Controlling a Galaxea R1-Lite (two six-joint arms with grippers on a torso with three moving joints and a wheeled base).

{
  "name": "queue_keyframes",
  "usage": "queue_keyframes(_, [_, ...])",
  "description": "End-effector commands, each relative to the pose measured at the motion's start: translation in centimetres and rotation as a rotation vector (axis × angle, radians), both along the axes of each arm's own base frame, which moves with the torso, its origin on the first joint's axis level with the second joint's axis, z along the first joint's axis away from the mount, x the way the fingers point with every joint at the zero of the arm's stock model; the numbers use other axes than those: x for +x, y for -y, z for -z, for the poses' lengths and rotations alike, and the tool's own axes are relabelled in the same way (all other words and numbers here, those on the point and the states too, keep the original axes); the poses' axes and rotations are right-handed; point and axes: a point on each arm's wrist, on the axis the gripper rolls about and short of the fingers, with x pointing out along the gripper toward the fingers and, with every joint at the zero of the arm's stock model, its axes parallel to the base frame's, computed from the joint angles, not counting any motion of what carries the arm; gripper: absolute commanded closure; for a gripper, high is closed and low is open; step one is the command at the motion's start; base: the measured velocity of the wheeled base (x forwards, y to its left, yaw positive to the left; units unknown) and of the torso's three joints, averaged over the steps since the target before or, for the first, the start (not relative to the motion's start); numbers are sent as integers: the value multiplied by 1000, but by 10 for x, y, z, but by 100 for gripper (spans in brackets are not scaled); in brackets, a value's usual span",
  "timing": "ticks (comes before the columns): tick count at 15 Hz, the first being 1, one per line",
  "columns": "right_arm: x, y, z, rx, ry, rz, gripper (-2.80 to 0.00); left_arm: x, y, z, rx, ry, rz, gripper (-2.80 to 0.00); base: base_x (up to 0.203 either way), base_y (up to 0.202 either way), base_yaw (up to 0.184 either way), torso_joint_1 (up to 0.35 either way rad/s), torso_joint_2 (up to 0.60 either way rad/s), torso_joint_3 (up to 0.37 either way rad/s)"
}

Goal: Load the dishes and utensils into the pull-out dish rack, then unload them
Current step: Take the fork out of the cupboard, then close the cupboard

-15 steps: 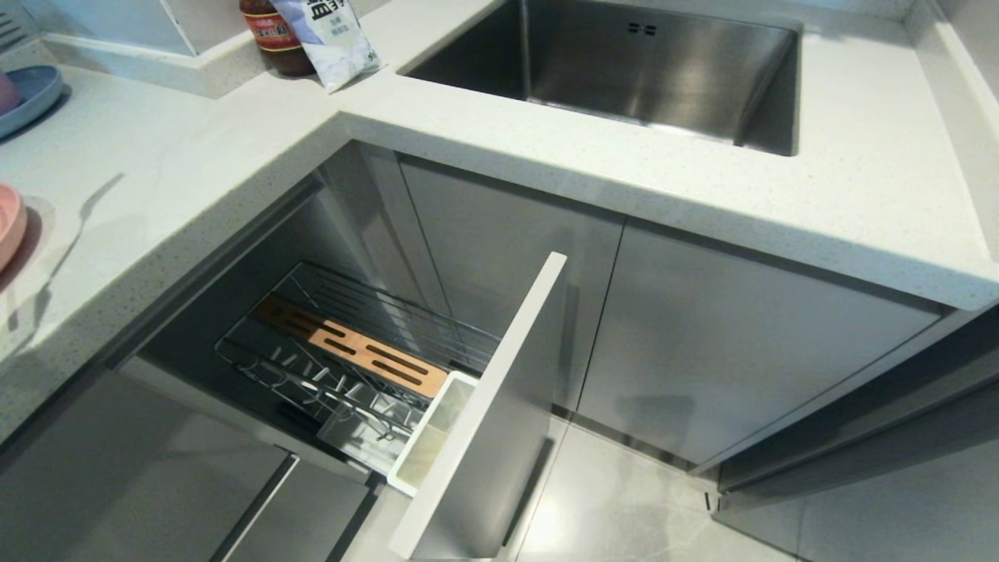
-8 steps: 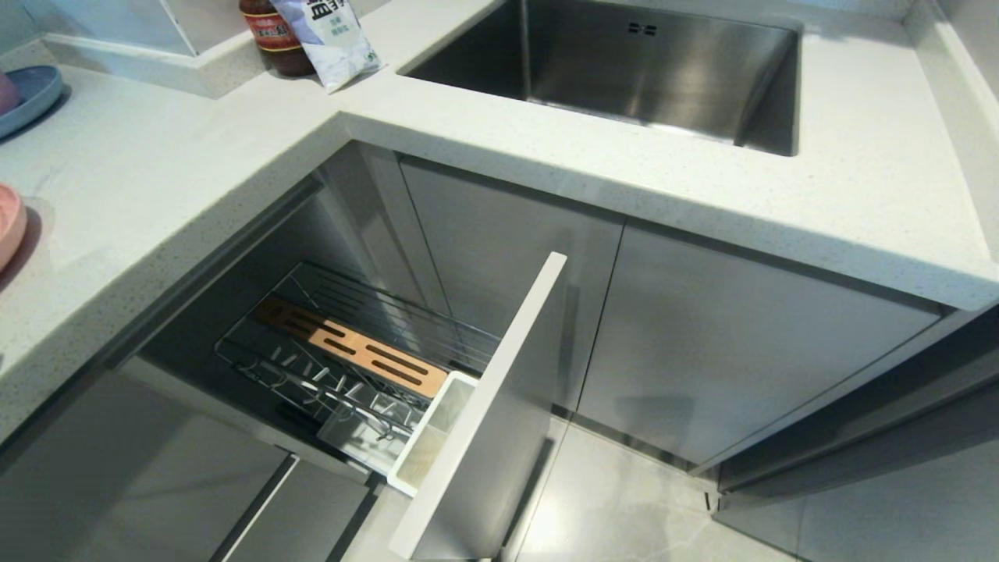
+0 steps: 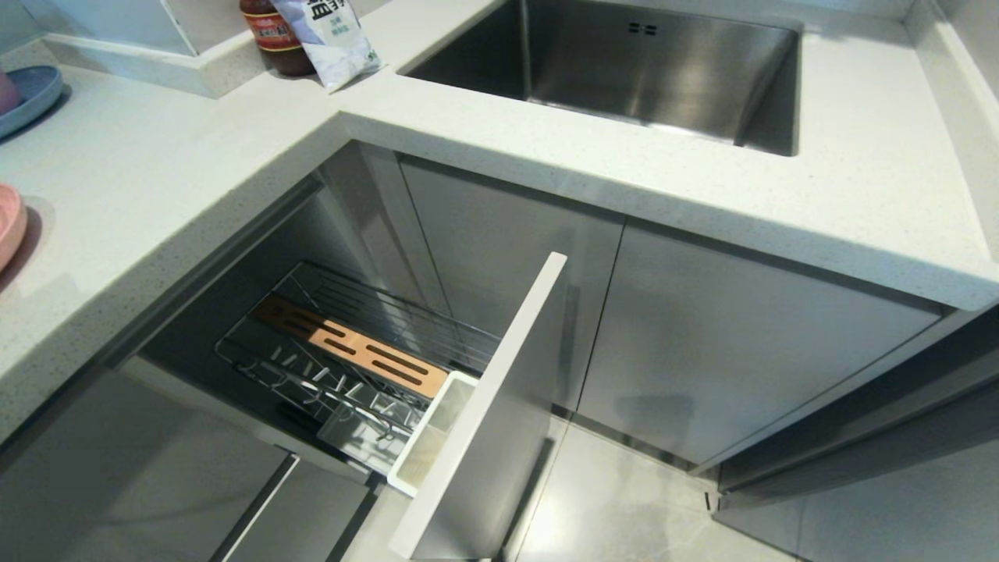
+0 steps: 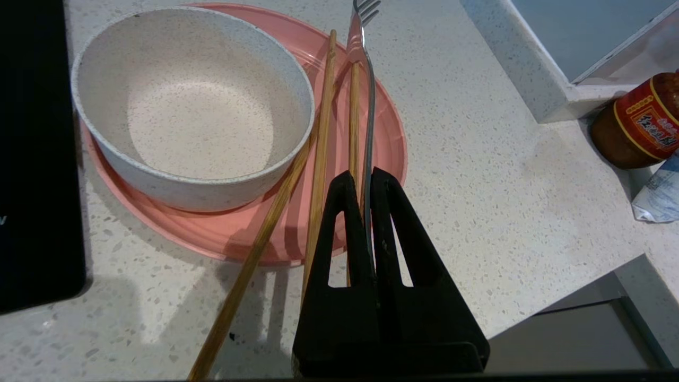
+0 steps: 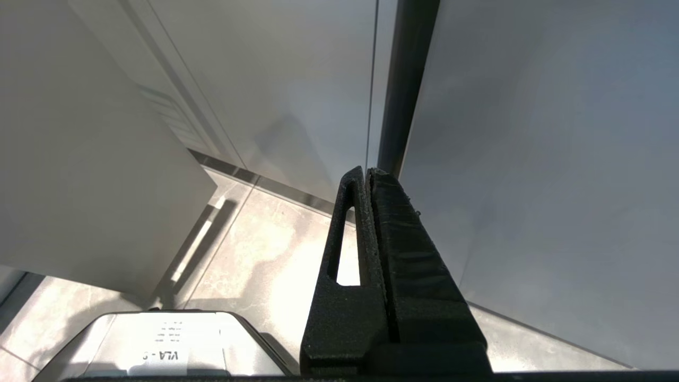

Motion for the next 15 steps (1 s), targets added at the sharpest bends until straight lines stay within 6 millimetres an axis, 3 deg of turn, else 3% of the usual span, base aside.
queue_keyframes(1, [0, 0, 0, 1, 1, 0, 0, 4, -3, 8, -1, 6, -2, 0, 0, 0, 0, 0, 0, 0])
queue_keyframes(15, [0, 0, 0, 0, 3, 0, 0, 19, -10, 26, -57, -4, 0, 0, 0, 0, 0, 0, 0, 0])
